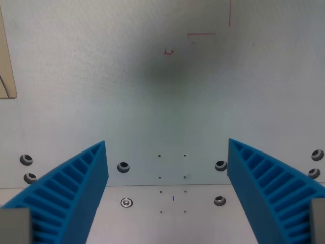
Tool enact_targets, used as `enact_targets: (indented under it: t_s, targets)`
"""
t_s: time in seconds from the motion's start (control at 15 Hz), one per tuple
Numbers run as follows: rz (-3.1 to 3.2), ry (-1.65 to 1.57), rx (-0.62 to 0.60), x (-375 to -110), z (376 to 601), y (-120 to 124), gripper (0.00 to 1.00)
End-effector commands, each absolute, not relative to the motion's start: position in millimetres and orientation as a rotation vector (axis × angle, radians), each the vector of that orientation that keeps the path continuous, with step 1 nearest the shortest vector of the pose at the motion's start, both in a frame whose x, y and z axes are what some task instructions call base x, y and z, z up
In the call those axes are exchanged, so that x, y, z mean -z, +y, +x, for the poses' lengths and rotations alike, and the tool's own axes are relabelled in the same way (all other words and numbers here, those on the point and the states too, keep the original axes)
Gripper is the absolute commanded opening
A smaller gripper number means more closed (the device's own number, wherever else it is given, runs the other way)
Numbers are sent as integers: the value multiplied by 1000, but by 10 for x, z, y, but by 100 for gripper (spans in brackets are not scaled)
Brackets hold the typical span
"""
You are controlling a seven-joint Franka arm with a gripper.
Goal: Move in gripper positive y
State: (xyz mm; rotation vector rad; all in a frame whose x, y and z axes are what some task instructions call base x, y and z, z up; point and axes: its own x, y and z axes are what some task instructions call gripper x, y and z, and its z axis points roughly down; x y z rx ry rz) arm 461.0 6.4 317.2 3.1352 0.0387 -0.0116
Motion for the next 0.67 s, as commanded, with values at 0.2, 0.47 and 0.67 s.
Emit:
enact_targets:
  t_s: [0.2,0.47,0.67]
  targets:
    - [3136,39,2,-3203,4613,-86,100]
    - [3136,39,2,-3204,4618,-286,100]
    - [3136,39,2,-3205,4622,-436,100]
